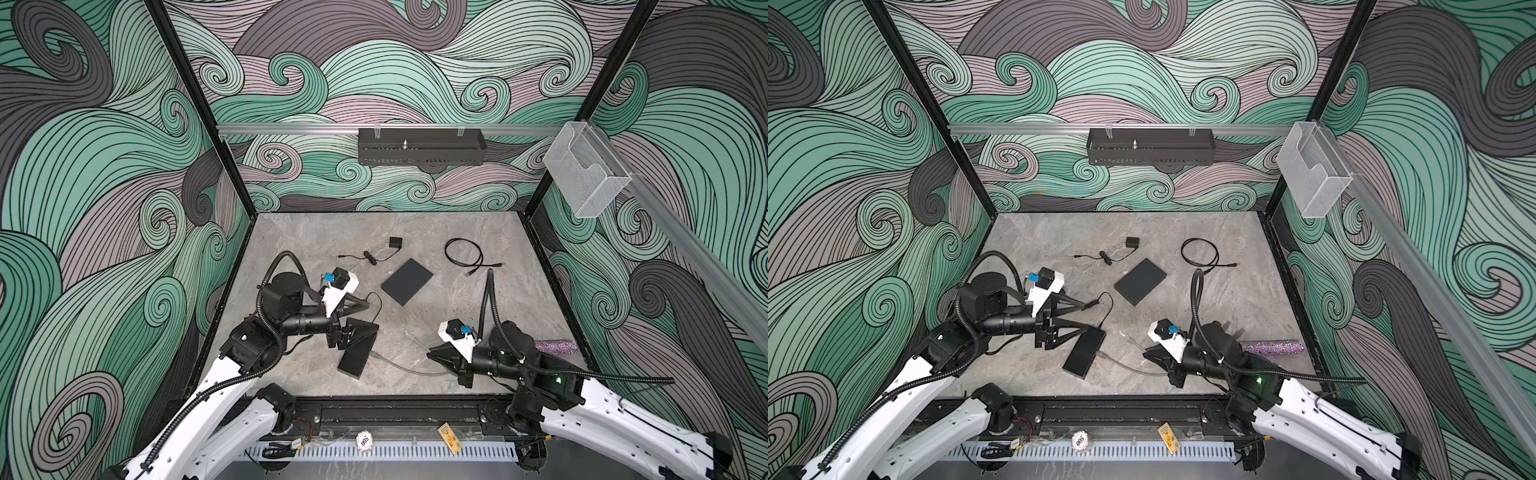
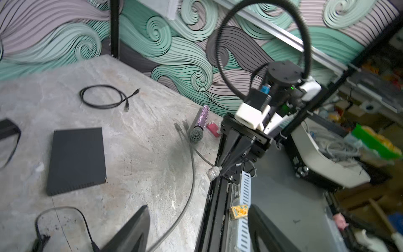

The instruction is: Insert the plug into the switch port

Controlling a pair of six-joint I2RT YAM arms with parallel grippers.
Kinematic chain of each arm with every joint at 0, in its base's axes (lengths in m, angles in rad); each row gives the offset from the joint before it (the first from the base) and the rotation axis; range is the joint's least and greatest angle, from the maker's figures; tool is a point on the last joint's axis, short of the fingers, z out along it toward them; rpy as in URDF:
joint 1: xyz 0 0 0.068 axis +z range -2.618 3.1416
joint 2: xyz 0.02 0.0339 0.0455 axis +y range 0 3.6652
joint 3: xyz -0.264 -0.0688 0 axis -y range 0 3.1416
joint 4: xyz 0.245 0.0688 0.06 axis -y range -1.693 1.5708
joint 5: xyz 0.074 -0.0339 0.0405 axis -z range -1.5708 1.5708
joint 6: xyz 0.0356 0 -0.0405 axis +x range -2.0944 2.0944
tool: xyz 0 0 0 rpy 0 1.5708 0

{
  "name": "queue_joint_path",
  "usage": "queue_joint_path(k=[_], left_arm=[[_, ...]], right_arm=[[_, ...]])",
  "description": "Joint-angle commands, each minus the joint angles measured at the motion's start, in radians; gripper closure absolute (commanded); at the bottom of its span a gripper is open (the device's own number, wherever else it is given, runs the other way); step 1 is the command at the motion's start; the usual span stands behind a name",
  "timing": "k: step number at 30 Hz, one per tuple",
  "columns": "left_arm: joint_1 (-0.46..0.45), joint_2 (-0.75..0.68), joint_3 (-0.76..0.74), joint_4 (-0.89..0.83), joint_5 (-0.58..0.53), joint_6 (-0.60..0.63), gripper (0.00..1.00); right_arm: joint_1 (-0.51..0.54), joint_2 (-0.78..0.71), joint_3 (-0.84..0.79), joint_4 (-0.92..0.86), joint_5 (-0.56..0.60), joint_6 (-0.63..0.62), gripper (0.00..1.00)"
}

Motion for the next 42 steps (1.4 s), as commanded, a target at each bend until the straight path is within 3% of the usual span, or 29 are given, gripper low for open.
queue_joint_path(k=[1,8,13,32,38,42], left_arm=[[-0.012,-0.036,0.011,-0.067,0.141,0.292,0.26],[-0.045,-0.122,-0.064,0.017,0.184,0.335,0.23],[-0.054,-0.154,-0.093,0.031,0.189,0.353,0.24],[-0.135,-0.165,-0.114,0.035,0.189,0.381,0.29],[-0.14,-0.164,-0.115,0.041,0.168,0.374,0.3],[-0.14,-0.156,-0.11,0.038,0.155,0.365,0.41]], right_arm=[[0.005,-0.032,-0.011,0.068,-0.129,-0.01,1.0],[0.005,-0.029,0.003,0.16,-0.325,0.054,1.0],[0.002,0.071,0.061,0.2,-0.437,0.099,1.0],[-0.058,0.295,0.147,0.367,-0.677,0.24,1.0],[-0.078,0.325,0.166,0.337,-0.687,0.213,1.0],[-0.076,0.347,0.196,0.206,-0.582,0.114,1.0]])
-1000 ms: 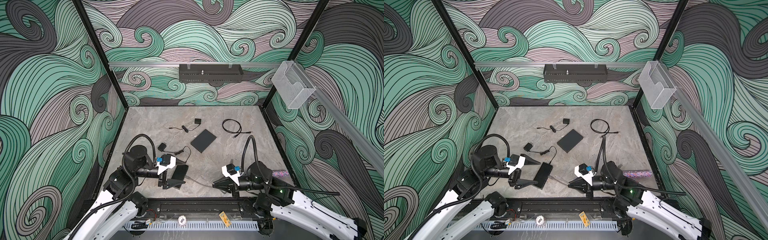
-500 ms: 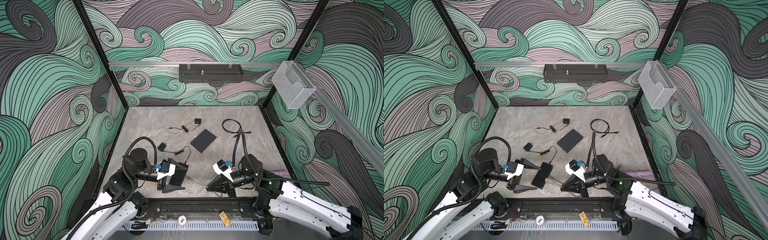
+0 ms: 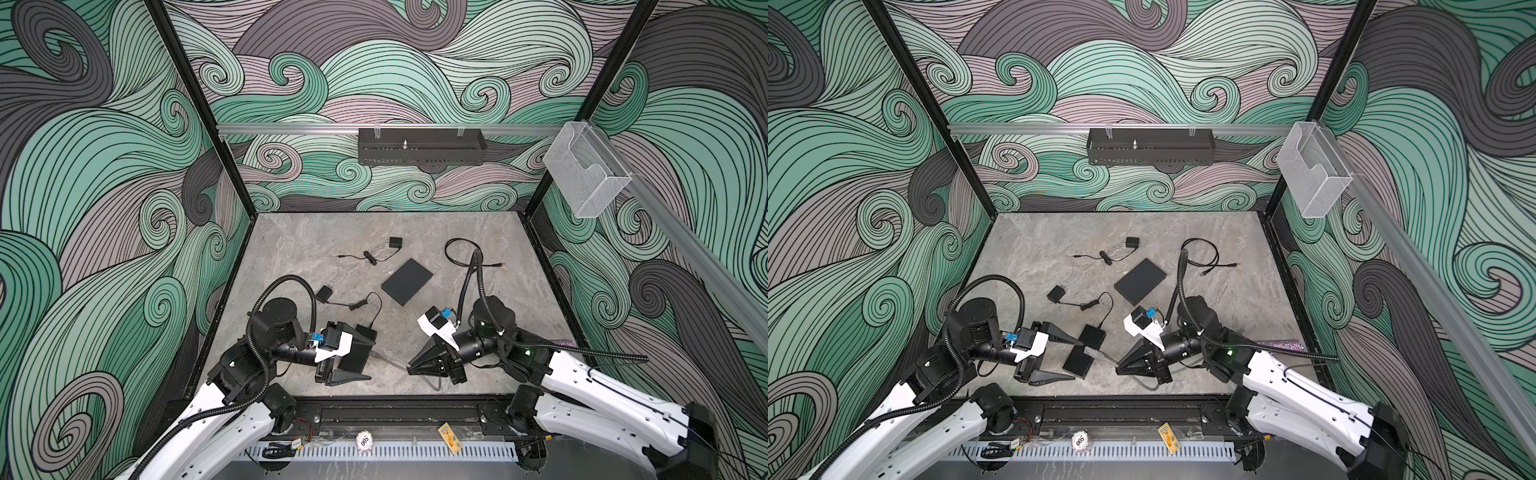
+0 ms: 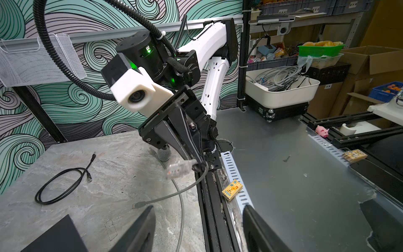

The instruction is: Insert the plug into the switch port

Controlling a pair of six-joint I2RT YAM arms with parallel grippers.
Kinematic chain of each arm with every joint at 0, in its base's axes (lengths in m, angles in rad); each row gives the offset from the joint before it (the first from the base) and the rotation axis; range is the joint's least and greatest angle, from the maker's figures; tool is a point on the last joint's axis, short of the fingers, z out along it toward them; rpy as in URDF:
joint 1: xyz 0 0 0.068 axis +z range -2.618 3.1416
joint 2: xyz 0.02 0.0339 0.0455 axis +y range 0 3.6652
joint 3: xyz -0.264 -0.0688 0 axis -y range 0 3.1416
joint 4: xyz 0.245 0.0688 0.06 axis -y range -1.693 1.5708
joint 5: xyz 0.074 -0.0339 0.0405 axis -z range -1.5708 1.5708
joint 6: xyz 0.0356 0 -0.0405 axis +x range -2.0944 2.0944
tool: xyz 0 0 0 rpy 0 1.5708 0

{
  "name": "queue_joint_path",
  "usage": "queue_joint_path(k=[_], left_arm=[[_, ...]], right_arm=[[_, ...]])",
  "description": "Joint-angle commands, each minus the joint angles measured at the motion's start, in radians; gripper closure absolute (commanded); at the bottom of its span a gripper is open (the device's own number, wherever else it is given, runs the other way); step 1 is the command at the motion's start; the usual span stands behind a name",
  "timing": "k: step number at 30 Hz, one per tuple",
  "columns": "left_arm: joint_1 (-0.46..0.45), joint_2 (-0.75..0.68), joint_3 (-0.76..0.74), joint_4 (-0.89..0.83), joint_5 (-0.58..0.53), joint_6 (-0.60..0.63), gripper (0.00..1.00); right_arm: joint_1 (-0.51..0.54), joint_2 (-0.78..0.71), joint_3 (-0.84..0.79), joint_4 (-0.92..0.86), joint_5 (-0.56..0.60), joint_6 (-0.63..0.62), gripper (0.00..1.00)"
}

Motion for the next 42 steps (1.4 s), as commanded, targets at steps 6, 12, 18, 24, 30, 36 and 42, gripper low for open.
queue_joint_path(k=[6,12,18,24,30,36,42], left_arm=[[-0.006,0.016,-0.007,0.009,-0.098,-0.032,0.43],[-0.006,0.039,0.003,0.026,-0.112,-0.049,0.55],[-0.006,0.09,0.028,-0.008,-0.116,-0.043,0.66],[-0.006,0.118,0.034,-0.024,-0.096,-0.044,0.78],[-0.006,0.112,0.037,-0.018,-0.1,-0.051,0.79],[-0.006,0.107,0.035,-0.018,-0.101,-0.052,0.81],[-0.006,0.102,0.034,-0.024,-0.1,-0.046,0.79]], right_arm=[[0.007,0.006,0.048,-0.138,0.133,-0.109,1.0],[0.058,0.053,0.07,-0.163,0.143,-0.119,1.0],[0.075,0.019,0.072,-0.196,0.221,-0.152,1.0],[0.077,-0.009,0.07,-0.218,0.248,-0.161,1.0],[0.076,0.005,0.08,-0.23,0.25,-0.16,1.0],[0.078,0.034,0.089,-0.238,0.25,-0.163,1.0],[0.079,0.051,0.095,-0.234,0.246,-0.16,1.0]])
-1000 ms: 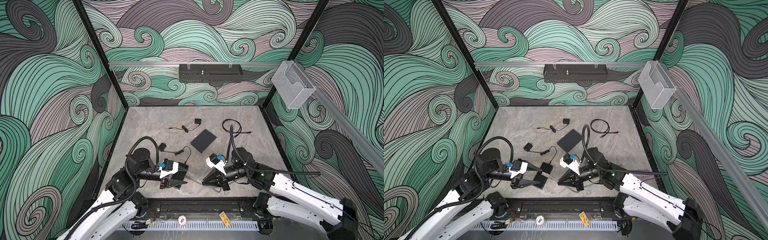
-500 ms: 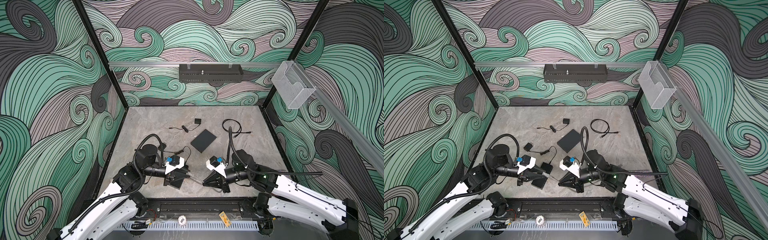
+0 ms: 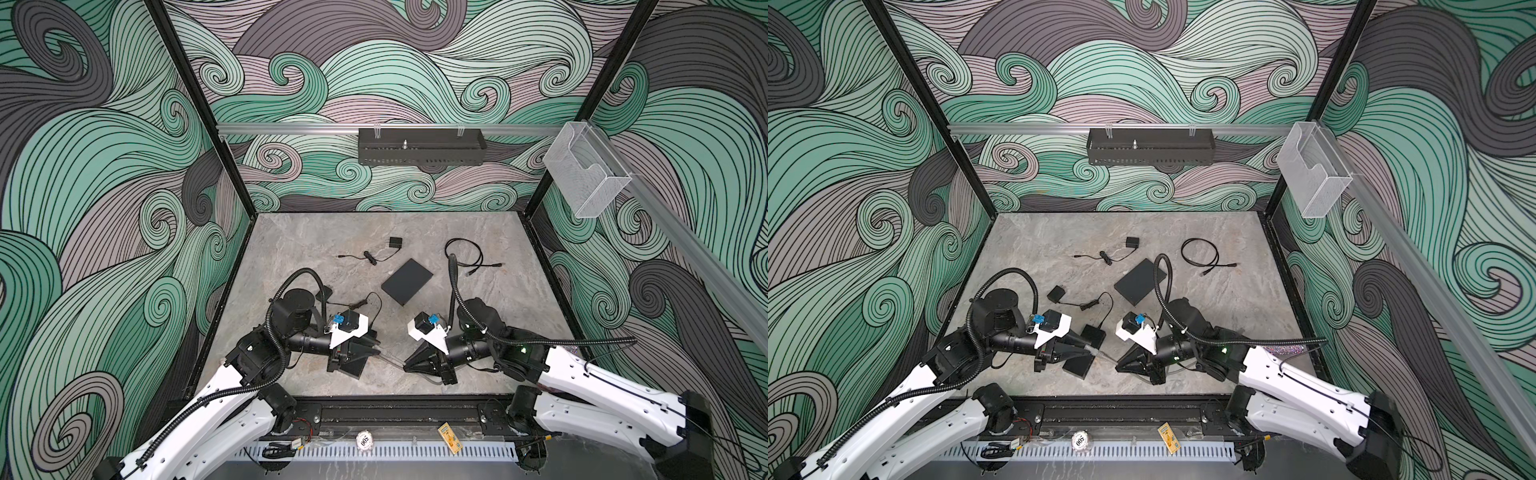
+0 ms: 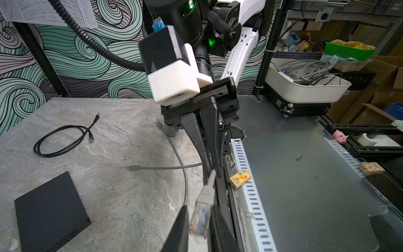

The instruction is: Insert the plug into the switch port

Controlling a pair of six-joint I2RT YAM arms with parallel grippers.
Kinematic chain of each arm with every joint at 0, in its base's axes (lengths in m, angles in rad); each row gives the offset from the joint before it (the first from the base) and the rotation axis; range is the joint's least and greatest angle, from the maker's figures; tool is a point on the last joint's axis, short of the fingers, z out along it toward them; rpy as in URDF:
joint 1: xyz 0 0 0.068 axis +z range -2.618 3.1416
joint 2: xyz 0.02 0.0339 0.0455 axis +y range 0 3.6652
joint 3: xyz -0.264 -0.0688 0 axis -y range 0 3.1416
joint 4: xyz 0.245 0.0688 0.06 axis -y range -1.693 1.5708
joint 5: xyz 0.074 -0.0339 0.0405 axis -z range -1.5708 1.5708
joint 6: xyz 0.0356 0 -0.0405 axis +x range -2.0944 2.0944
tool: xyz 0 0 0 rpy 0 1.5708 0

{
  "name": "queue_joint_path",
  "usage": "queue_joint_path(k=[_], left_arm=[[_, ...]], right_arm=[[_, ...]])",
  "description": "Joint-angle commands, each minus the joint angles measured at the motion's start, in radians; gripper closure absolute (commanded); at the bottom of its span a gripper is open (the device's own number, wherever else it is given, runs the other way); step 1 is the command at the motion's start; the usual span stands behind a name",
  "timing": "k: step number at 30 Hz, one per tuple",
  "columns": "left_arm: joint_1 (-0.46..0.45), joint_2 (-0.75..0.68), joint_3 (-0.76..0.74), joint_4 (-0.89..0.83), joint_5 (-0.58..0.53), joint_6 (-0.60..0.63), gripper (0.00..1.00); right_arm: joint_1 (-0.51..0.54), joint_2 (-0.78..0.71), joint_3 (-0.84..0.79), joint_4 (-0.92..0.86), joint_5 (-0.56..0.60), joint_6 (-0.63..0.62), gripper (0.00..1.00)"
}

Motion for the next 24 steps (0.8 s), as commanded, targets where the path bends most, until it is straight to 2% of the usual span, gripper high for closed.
queue_joint_path(k=[1,3,5,9,17,24], left_arm=[[-0.006,-0.016,0.035,-0.014,0.008,0.002,0.81],[-0.006,-0.017,0.035,-0.018,0.007,0.006,0.86],[-0.006,-0.015,0.036,-0.021,0.009,0.007,0.86],[-0.006,-0.017,0.035,-0.019,0.012,0.008,0.79],[-0.006,-0.015,0.035,-0.027,0.024,0.011,0.8],[-0.007,-0.011,0.039,-0.033,0.037,0.017,0.97]], right_arm=[[0.005,0.001,0.037,0.001,0.002,-0.009,1.0],[0.004,-0.002,0.037,0.001,0.001,-0.008,1.0],[0.005,-0.007,0.036,0.0,0.004,-0.009,1.0],[0.005,-0.017,0.039,-0.008,0.018,-0.008,1.0],[0.005,-0.019,0.051,-0.031,0.027,-0.015,1.0],[0.005,-0.025,0.054,-0.039,0.044,-0.017,1.0]])
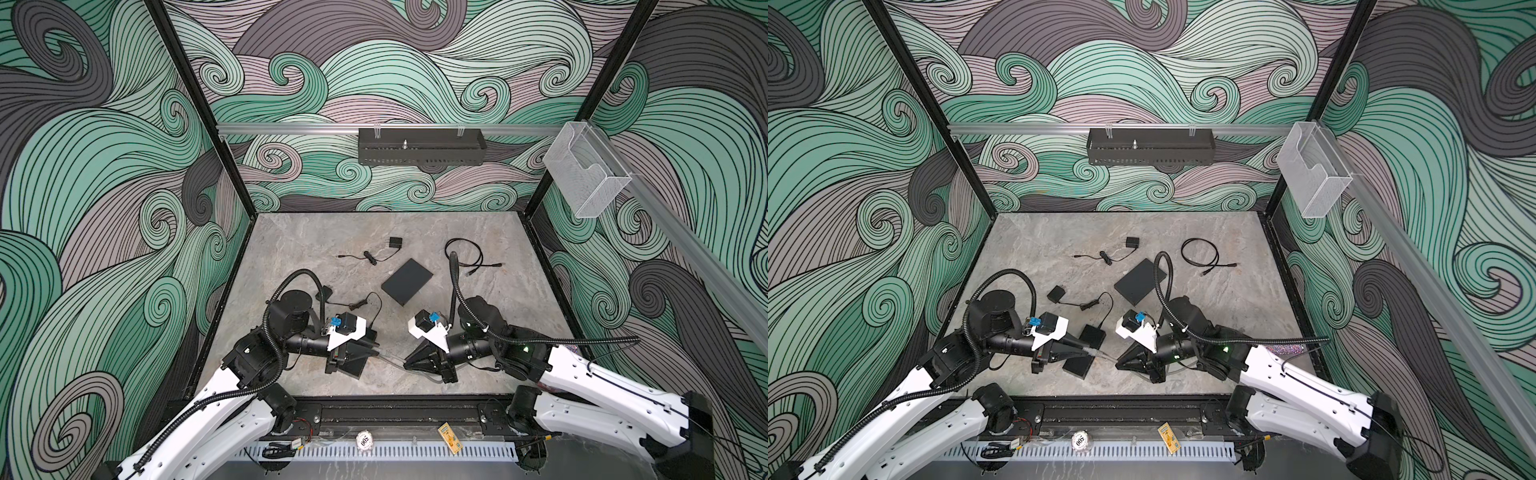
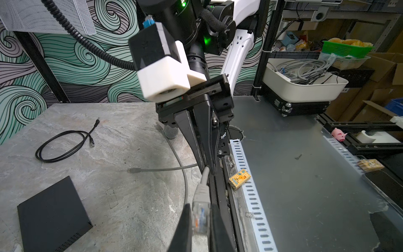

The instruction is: Insert the plug into the switch port

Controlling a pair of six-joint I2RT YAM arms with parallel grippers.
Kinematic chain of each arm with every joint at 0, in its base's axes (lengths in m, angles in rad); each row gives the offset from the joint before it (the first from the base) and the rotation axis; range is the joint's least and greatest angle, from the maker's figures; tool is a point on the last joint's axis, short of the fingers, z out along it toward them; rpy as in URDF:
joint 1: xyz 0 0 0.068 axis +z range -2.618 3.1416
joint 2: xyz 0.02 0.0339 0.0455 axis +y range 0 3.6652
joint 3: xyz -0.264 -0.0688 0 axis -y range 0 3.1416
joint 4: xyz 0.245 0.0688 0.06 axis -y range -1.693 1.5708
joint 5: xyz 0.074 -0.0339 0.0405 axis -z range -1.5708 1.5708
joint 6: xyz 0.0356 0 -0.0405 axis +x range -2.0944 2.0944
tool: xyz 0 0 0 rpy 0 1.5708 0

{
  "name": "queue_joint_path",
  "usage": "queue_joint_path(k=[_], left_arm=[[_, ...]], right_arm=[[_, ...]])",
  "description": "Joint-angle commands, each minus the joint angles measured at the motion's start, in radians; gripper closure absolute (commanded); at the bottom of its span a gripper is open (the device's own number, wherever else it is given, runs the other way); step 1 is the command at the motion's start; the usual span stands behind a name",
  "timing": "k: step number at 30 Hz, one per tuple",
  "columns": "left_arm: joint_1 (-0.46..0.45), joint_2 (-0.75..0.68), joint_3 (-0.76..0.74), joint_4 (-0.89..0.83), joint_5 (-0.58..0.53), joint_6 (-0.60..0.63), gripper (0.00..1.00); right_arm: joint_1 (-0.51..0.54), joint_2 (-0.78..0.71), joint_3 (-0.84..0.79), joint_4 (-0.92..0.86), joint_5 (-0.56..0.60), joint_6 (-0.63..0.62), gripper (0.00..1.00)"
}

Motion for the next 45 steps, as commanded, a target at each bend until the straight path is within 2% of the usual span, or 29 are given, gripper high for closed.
queue_joint_path(k=[1,2,4,7,12,16,24,31,45], left_arm=[[-0.006,0.003,0.04,-0.023,0.025,0.008,0.97],[-0.006,0.003,0.041,-0.023,0.024,0.003,0.97],[-0.007,0.002,0.05,-0.023,0.021,-0.017,0.97],[-0.006,-0.008,0.051,-0.011,-0.013,-0.079,0.99],[-0.006,-0.034,0.016,0.037,-0.095,-0.199,1.0],[-0.007,-0.064,-0.031,0.116,-0.11,-0.268,1.0],[-0.006,-0.095,-0.045,0.097,-0.129,-0.27,1.0],[-0.006,-0.1,-0.048,0.086,-0.125,-0.261,1.0],[-0.006,-0.097,-0.056,0.098,-0.109,-0.26,1.0]], right_arm=[[0.005,-0.019,0.026,-0.003,0.021,-0.012,1.0],[0.005,-0.021,0.026,-0.003,0.028,-0.012,1.0],[0.004,-0.035,0.024,-0.004,0.067,-0.008,0.82],[0.006,-0.075,0.023,-0.025,0.111,-0.025,0.68],[0.017,-0.17,-0.03,0.06,0.17,-0.055,0.59],[0.049,-0.167,-0.05,0.159,0.221,-0.068,0.53],[0.142,-0.043,-0.032,0.3,0.33,-0.103,0.54],[0.157,0.044,0.016,0.306,0.329,-0.115,0.56],[0.158,0.084,0.054,0.319,0.325,-0.109,0.68]])
